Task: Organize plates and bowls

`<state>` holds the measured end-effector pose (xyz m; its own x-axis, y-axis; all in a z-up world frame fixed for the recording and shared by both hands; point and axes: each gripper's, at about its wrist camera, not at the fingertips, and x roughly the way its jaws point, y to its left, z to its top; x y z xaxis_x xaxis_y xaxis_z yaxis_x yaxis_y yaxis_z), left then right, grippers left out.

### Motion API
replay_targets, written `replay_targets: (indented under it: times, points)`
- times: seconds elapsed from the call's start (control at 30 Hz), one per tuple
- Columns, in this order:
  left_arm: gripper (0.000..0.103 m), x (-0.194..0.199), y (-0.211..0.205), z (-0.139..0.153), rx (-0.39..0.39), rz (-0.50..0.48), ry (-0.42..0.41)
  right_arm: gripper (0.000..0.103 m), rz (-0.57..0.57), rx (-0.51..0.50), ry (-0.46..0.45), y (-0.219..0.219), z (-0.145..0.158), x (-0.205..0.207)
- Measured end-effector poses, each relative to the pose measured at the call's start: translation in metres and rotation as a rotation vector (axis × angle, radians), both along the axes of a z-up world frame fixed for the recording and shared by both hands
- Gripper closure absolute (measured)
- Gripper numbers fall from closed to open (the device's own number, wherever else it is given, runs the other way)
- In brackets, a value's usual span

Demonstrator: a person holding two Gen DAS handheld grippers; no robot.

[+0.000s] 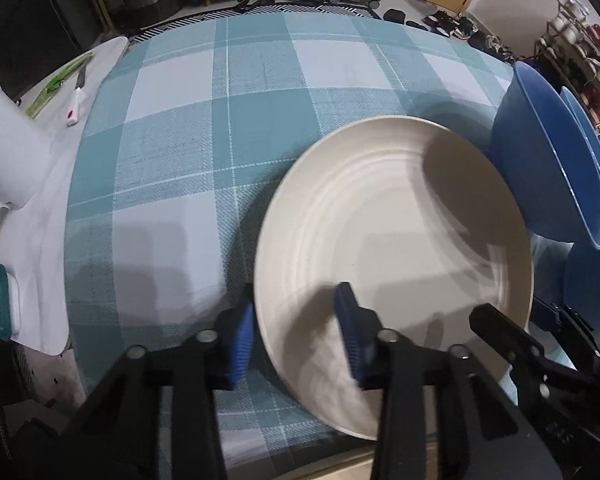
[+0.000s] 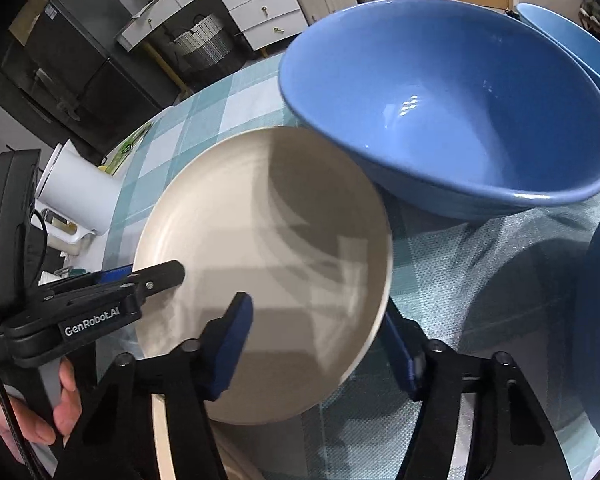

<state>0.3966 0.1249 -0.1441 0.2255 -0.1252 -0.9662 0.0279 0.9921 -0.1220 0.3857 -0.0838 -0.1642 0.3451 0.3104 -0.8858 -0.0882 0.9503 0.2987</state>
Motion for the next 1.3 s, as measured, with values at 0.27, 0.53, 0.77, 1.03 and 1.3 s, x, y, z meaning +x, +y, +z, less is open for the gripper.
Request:
replay_targets:
  times: [0.27,0.53,0.77,1.03,1.3]
  points:
    - [0.083,0.000,0.010,0.000,-0.017,0.024,-0.001,0.058,-0.016,-0.019,-0.014,-0.005,0.001,0.000]
    - [0.087,-0.007,0.012,0.007,-0.002,0.030,-0.006,0.071,-0.047,0.016,-0.001,-0.017,0.001,0.001]
    - [0.087,-0.011,0.014,0.015,-0.010,0.037,-0.018,0.071,-0.073,0.065,0.005,-0.028,0.004,-0.004]
    - [0.087,-0.017,0.014,0.021,-0.003,0.050,-0.022,0.072,-0.073,0.070,-0.010,-0.033,0.015,-0.012]
    - [0.087,-0.027,0.013,0.035,0.007,0.053,-0.054,0.080,-0.067,0.065,-0.031,-0.035,0.024,-0.019]
